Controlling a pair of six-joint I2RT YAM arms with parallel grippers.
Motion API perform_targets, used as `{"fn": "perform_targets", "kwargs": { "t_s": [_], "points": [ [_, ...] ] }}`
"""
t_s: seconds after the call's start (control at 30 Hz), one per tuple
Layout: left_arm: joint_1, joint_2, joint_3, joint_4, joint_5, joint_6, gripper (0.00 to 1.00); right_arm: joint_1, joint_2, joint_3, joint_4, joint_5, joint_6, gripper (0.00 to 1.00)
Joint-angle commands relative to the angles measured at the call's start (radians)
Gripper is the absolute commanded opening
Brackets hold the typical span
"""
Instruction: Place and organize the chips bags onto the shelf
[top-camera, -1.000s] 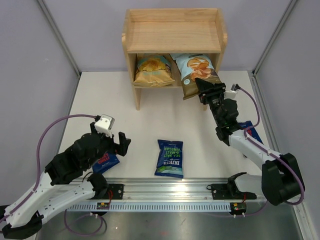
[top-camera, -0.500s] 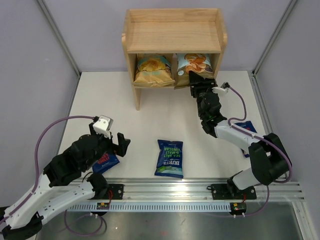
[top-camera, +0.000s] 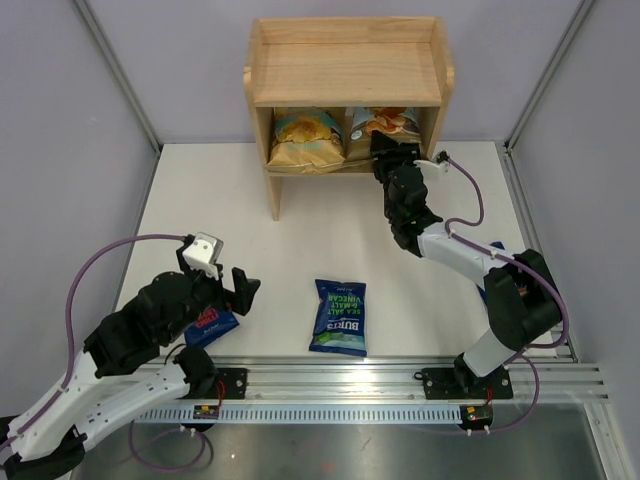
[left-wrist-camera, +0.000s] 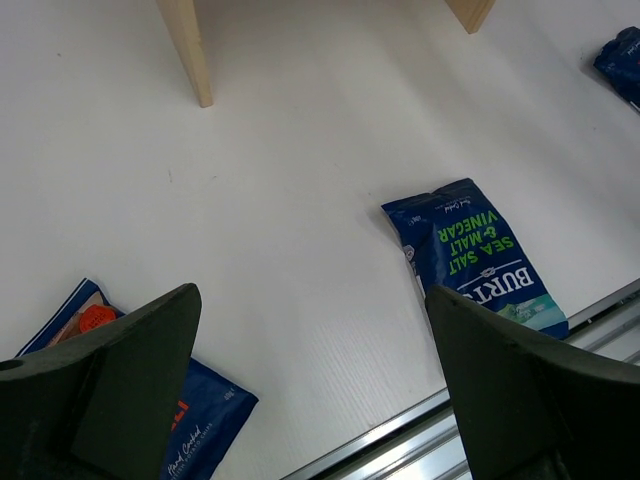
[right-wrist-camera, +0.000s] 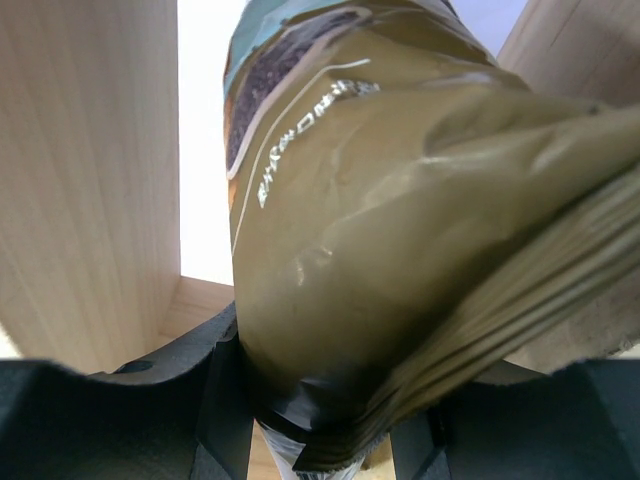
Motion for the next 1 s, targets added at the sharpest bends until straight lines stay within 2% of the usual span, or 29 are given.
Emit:
{"fn": "perform_targets", "kwargs": {
  "t_s": [0.0,0.2,0.3,0.33,0.47,0.63,0.7,0.97],
  "points": [
    [0.000,-0.015,-0.002,0.056,0.031,0.020,0.99,0.003,0.010,0.080,-0.070,0.062,0.000,0.21],
    [0.000,-0.019,-0.004,0.056,0.034,0.020,0.99,0.003,0.009,0.100,-0.177,0.085,0.010,0.26],
    [0.000,-0.017,-0.004,0.056,0.036,0.022,0.99,0.003,0.013,0.116,-0.217,0.069,-0.013,0.37],
    [0.000,-0.017,-0.004,0.054,0.036,0.020,0.99,0.003,0.012,0.113,-0.229,0.064,-0.013,0.44],
    [0.000,-0.019,-0.004,0.056,0.036,0.020,0.99,0.003,-0.014,0.102,-0.271,0.041,-0.016,0.54],
    [0.000,-0.015,-0.002,0.054,0.036,0.022,0.99,-0.012,-0.046,0.130,-0.423,-0.027,-0.013,0.66],
    [0.000,-0.015,-0.002,0.056,0.037,0.022,0.99,-0.015,-0.065,0.127,-0.469,-0.045,-0.010,0.75],
    [0.000,-0.009,-0.002,0.054,0.040,0.022,0.99,-0.038,-0.148,0.078,-0.546,-0.088,-0.005,0.81]
  ]
}}
